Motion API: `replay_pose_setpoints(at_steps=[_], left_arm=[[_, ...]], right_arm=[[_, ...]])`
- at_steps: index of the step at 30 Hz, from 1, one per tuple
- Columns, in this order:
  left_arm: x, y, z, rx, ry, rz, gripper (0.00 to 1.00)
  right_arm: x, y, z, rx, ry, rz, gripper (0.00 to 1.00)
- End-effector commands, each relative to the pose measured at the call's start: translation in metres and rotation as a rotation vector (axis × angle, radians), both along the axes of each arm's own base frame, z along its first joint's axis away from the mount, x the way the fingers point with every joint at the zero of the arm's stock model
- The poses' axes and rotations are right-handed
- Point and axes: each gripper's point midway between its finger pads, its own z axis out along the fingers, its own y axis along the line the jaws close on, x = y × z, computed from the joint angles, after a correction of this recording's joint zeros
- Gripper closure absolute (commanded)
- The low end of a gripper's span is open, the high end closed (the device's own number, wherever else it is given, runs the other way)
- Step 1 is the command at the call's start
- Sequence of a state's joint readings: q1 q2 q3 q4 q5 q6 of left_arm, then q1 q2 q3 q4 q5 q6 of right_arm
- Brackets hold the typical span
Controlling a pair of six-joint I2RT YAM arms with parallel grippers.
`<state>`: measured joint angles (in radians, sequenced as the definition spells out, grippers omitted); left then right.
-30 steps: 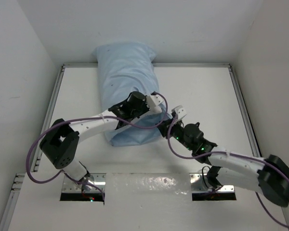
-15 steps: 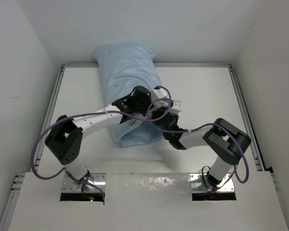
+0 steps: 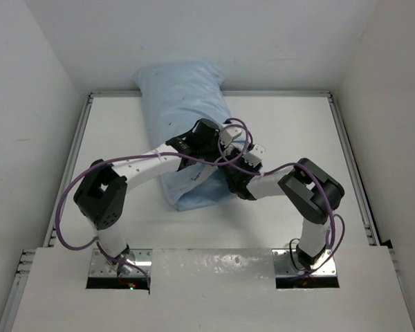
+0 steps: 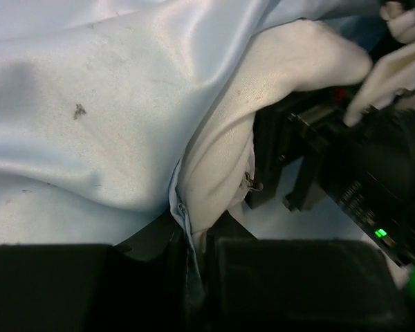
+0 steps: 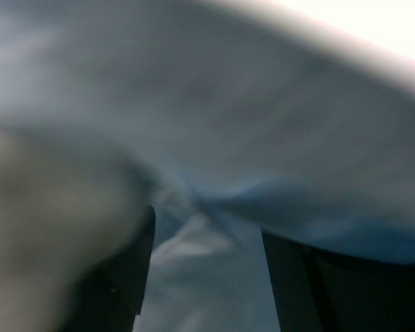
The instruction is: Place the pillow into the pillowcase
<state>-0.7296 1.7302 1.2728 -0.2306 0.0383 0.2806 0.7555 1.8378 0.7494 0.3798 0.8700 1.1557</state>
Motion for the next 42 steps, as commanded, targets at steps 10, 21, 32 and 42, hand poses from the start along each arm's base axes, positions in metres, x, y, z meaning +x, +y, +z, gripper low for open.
replay_pose_setpoints(at_steps=[10, 21, 32, 42], left_arm=[[-0.02, -0.03, 0.08, -0.257, 0.03, -0.067, 1.0], [-0.053, -0.018, 0.065, -0.256, 0.096, -0.122, 1.0], [0.011, -0.008, 0.039, -0.123, -0.057, 0.046, 1.0], [-0.068, -0.033, -0.025, 0.057, 0.105, -0.334, 1.0]], right_arm=[[0.002, -0.056, -0.04, -0.283, 0.337, -0.132, 0.29], [-0.022, -0.062, -0.061, -0.2, 0.338, -0.035, 1.0], [-0.083, 0.009, 0.027, -0.066, -0.078, 0.648, 1.0], [-0.123, -0.038, 0.083, 0.004, -0.396, 0.603, 1.0]])
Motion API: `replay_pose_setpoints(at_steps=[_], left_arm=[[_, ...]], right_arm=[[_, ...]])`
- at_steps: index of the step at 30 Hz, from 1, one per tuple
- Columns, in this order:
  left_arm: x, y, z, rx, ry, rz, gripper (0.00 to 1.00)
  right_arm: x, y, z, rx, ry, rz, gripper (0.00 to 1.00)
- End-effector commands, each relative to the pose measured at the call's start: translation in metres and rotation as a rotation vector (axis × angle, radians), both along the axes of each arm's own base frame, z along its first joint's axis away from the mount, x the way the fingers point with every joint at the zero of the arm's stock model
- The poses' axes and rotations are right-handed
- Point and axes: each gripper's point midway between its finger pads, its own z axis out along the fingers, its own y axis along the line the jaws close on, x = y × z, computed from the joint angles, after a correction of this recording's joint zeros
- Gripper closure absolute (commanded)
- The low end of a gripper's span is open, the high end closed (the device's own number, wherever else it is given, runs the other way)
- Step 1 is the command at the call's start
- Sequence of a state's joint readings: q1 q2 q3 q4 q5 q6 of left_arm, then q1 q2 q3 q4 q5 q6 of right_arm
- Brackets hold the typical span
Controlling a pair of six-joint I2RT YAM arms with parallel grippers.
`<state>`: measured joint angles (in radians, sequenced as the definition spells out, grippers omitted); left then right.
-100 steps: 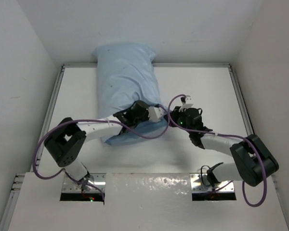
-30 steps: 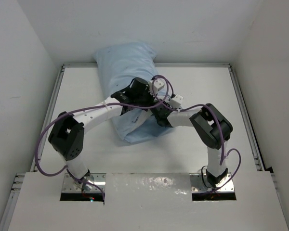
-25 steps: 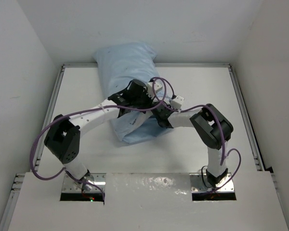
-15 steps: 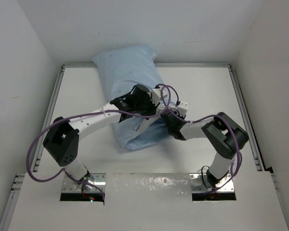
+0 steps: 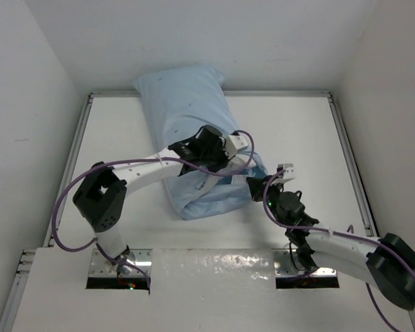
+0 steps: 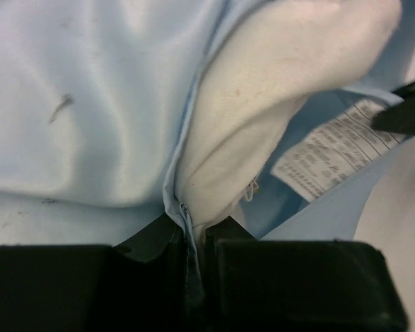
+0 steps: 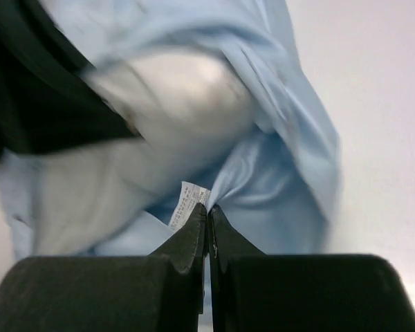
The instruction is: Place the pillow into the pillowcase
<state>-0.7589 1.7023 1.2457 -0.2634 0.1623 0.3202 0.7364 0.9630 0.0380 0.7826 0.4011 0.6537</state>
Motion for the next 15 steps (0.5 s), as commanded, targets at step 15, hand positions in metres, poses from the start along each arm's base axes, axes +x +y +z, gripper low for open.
replay_pose_setpoints(at_steps=[15], left_arm=[[-0.072, -0.015, -0.071, 0.256, 0.067, -0.337, 0.93]], right_arm=[[-0.005, -0.029, 0.038, -0.03, -0.214, -0.057, 1.0]])
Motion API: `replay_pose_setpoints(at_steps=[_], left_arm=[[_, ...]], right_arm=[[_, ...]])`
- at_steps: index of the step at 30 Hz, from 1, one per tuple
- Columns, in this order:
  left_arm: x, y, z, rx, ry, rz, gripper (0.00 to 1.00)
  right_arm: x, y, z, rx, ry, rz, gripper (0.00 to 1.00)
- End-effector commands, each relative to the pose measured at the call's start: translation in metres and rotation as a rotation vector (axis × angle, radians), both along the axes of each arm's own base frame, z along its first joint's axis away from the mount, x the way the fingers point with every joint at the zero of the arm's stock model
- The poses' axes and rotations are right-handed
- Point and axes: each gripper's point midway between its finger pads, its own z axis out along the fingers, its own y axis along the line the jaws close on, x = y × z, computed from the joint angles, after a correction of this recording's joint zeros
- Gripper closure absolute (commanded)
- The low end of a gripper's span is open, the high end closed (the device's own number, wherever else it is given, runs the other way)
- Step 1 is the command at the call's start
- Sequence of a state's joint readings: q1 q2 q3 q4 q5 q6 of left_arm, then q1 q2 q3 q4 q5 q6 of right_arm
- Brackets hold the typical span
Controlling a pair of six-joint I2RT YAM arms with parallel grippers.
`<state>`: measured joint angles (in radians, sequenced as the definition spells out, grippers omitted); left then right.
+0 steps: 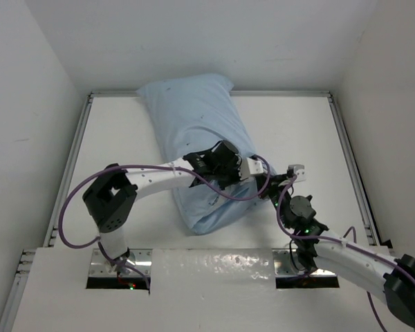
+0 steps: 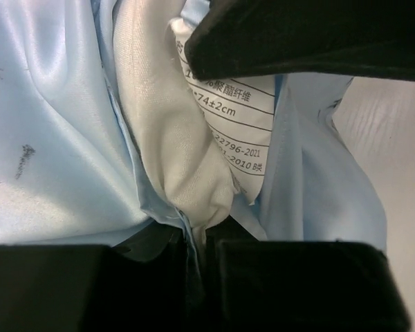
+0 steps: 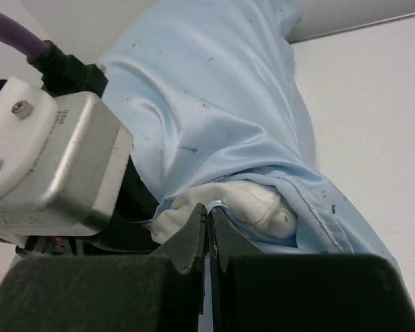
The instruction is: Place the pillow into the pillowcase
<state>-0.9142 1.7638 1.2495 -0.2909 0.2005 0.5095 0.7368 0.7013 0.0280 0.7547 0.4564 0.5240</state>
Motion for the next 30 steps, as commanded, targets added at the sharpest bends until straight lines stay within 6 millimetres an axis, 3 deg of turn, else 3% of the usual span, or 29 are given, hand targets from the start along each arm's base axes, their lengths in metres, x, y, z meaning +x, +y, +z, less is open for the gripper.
replay_pose_setpoints(at_steps=[1, 4, 7, 8, 10, 11, 12, 14, 18, 19, 20, 22, 23, 24, 26, 27, 30], left_arm=[[-0.014, 0.031, -0.048, 0.182, 0.084, -0.012, 0.91], [-0.009, 0.036, -0.063, 0.231, 0.087, 0.01, 0.73], [-0.011, 0.028, -0.038, 0.147, 0.108, 0.003, 0.54], [-0.01, 0.022, -0.007, 0.071, 0.09, -0.008, 0.5], [-0.014, 0.015, 0.034, -0.048, 0.106, -0.031, 0.29], [-0.013, 0.013, 0.074, -0.121, 0.056, -0.038, 0.27], [-0.014, 0.015, 0.092, -0.149, 0.026, -0.036, 0.11], [-0.017, 0.021, 0.131, -0.171, -0.014, -0.042, 0.1], [-0.035, 0.029, 0.146, -0.172, 0.033, -0.067, 0.11], [-0.044, 0.031, 0.146, -0.167, 0.058, -0.083, 0.13], [-0.052, 0.03, 0.143, -0.159, 0.076, -0.098, 0.23], [-0.077, 0.025, 0.128, -0.114, 0.12, -0.169, 0.6], [-0.089, 0.023, 0.12, -0.103, 0.144, -0.212, 0.97], [-0.105, 0.023, 0.099, -0.064, 0.178, -0.252, 1.0], [-0.118, 0.017, 0.076, -0.051, 0.206, -0.291, 1.0], [-0.127, 0.015, 0.053, -0.017, 0.23, -0.314, 1.0], [-0.126, 0.007, 0.023, 0.043, 0.228, -0.293, 0.87]], right_arm=[[-0.007, -0.009, -0.021, -0.06, -0.001, -0.005, 1.0], [-0.005, -0.01, -0.02, -0.05, 0.015, -0.018, 1.0], [-0.003, -0.007, -0.028, -0.061, 0.064, -0.015, 1.0], [-0.004, -0.004, -0.033, -0.063, 0.081, -0.001, 1.0], [-0.004, 0.002, -0.033, -0.017, 0.086, 0.016, 1.0], [-0.005, 0.002, -0.035, -0.003, 0.085, 0.021, 1.0], [-0.006, 0.002, -0.035, 0.014, 0.083, 0.022, 1.0], [-0.004, 0.006, -0.031, 0.019, 0.088, 0.028, 1.0], [-0.006, 0.011, -0.045, -0.015, 0.139, 0.055, 1.0], [-0.006, 0.011, -0.045, -0.007, 0.143, 0.054, 1.0], [-0.006, 0.011, -0.045, 0.001, 0.144, 0.054, 1.0], [-0.007, 0.012, -0.045, 0.018, 0.15, 0.056, 1.0], [-0.006, 0.014, -0.041, 0.024, 0.15, 0.057, 1.0], [-0.003, 0.017, -0.032, 0.041, 0.138, 0.063, 1.0], [-0.005, 0.019, -0.032, 0.04, 0.147, 0.071, 1.0], [-0.006, 0.019, -0.032, 0.044, 0.152, 0.077, 1.0], [-0.007, 0.02, -0.031, 0.042, 0.158, 0.083, 1.0]])
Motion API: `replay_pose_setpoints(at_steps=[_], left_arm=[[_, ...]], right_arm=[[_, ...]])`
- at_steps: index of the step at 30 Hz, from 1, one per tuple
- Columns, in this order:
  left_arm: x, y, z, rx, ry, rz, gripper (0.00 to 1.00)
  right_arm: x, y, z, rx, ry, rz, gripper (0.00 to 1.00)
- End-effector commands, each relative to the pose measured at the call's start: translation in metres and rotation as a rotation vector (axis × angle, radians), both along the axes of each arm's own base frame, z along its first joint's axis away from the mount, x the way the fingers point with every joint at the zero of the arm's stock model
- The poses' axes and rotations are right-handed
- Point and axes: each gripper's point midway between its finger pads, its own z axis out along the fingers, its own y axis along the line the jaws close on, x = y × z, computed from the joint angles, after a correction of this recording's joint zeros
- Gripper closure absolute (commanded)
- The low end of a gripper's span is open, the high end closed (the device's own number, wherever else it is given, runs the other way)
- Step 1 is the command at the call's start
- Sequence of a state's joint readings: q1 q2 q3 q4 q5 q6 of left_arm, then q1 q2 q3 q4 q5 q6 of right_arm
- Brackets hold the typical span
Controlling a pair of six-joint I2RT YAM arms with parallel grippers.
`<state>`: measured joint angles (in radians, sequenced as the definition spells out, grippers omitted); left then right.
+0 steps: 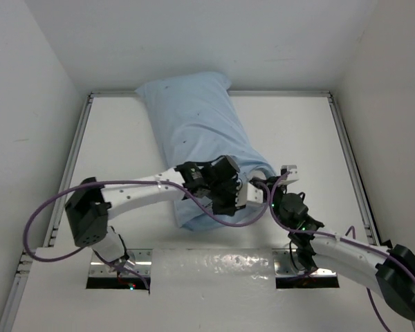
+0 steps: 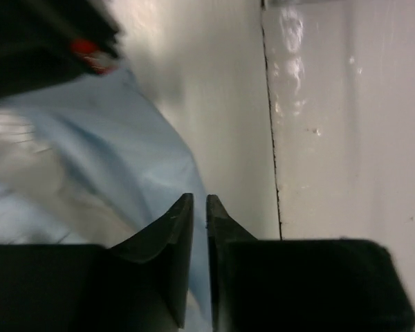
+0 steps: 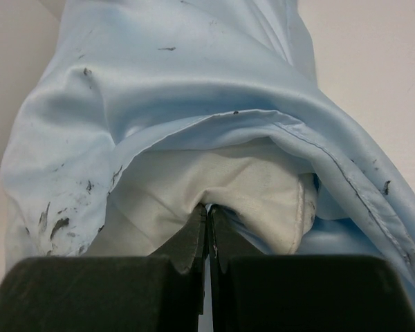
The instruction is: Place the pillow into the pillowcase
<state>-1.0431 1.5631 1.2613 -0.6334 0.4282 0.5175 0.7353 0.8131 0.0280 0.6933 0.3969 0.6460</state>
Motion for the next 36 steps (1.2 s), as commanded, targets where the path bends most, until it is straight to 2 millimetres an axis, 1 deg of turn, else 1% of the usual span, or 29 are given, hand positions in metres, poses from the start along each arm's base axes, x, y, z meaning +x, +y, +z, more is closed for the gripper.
replay_pose_setpoints(at_steps=[1, 2, 3, 4, 5, 8, 9, 10, 11, 12, 13, 16, 20, 22, 23, 24, 25, 27, 28, 29, 30, 31, 32, 33, 34, 35, 36], left_arm=[[0.002, -0.014, -0.026, 0.017, -0.006, -0.003, 0.83], [0.011, -0.016, -0.03, 0.021, -0.04, 0.024, 0.71], [0.016, -0.019, -0.033, 0.014, -0.052, 0.045, 0.66], [0.022, -0.025, -0.036, -0.016, -0.083, 0.059, 0.58], [0.03, -0.026, -0.037, -0.025, -0.115, 0.087, 0.56], [0.044, -0.036, -0.037, -0.075, -0.173, 0.127, 0.53], [0.047, -0.038, -0.042, -0.075, -0.178, 0.137, 0.52], [0.051, -0.042, -0.041, -0.091, -0.196, 0.141, 0.51], [0.058, -0.041, -0.045, -0.085, -0.222, 0.162, 0.51], [0.063, -0.045, -0.044, -0.106, -0.242, 0.174, 0.5], [0.067, -0.045, -0.047, -0.103, -0.26, 0.185, 0.49], [0.071, -0.047, -0.054, -0.104, -0.285, 0.176, 0.48], [0.084, -0.049, -0.072, -0.072, -0.324, 0.199, 0.46], [0.086, -0.052, -0.084, -0.054, -0.327, 0.192, 0.47], [0.083, -0.053, -0.092, -0.046, -0.306, 0.18, 0.47], [0.081, -0.055, -0.094, -0.047, -0.291, 0.172, 0.54], [0.075, -0.058, -0.096, -0.056, -0.259, 0.152, 0.67], [0.068, -0.056, -0.103, -0.041, -0.21, 0.153, 0.98], [0.065, -0.055, -0.102, -0.037, -0.192, 0.153, 1.0], [0.062, -0.052, -0.093, -0.054, -0.162, 0.144, 1.0], [0.058, -0.043, -0.09, -0.039, -0.133, 0.144, 1.0], [0.057, -0.038, -0.083, -0.048, -0.119, 0.146, 1.0], [0.056, -0.026, -0.081, -0.045, -0.097, 0.154, 1.0], [0.056, -0.017, -0.059, -0.075, -0.117, 0.165, 1.0], [0.059, -0.008, -0.052, -0.076, -0.134, 0.184, 1.0], [0.06, -0.002, -0.041, -0.079, -0.15, 0.183, 1.0], [0.056, 0.009, -0.045, -0.023, -0.127, 0.193, 1.0]], right_arm=[[-0.001, 0.005, 0.015, 0.051, -0.017, 0.018, 1.0], [-0.001, 0.004, 0.015, 0.049, -0.014, 0.014, 1.0], [-0.001, 0.004, 0.016, 0.047, -0.018, 0.014, 1.0], [0.0, 0.004, 0.019, 0.049, -0.023, 0.011, 1.0], [-0.001, 0.004, 0.02, 0.046, -0.023, 0.014, 1.0], [-0.001, 0.005, 0.026, 0.046, -0.029, 0.021, 1.0], [-0.001, 0.005, 0.026, 0.047, -0.028, 0.021, 1.0], [-0.001, 0.005, 0.027, 0.051, -0.03, 0.024, 1.0], [-0.002, 0.005, 0.027, 0.049, -0.029, 0.025, 1.0], [-0.002, 0.005, 0.028, 0.049, -0.03, 0.025, 1.0], [-0.001, 0.005, 0.029, 0.047, -0.03, 0.026, 1.0], [-0.002, 0.006, 0.033, 0.048, -0.032, 0.03, 1.0], [-0.003, 0.009, 0.035, 0.064, -0.031, 0.045, 1.0], [-0.003, 0.011, 0.033, 0.066, -0.024, 0.049, 1.0], [-0.004, 0.012, 0.034, 0.074, -0.024, 0.054, 1.0], [-0.003, 0.011, 0.033, 0.076, -0.021, 0.051, 1.0], [-0.003, 0.011, 0.033, 0.077, -0.021, 0.051, 1.0], [-0.003, 0.01, 0.032, 0.068, -0.017, 0.043, 1.0], [-0.003, 0.007, 0.031, 0.059, -0.009, 0.028, 1.0], [-0.002, 0.004, 0.03, 0.047, -0.007, 0.018, 1.0], [-0.002, 0.001, 0.031, 0.036, -0.007, 0.005, 1.0], [-0.001, -0.006, 0.027, 0.006, 0.009, -0.025, 1.0], [-0.002, -0.01, 0.031, -0.011, -0.005, -0.037, 1.0], [-0.001, -0.013, 0.036, -0.02, -0.012, -0.048, 1.0], [-0.003, -0.017, 0.03, -0.063, 0.009, -0.051, 1.0], [-0.004, -0.019, 0.034, -0.094, -0.004, -0.043, 0.95], [-0.005, -0.018, 0.037, -0.118, -0.005, -0.028, 0.91]])
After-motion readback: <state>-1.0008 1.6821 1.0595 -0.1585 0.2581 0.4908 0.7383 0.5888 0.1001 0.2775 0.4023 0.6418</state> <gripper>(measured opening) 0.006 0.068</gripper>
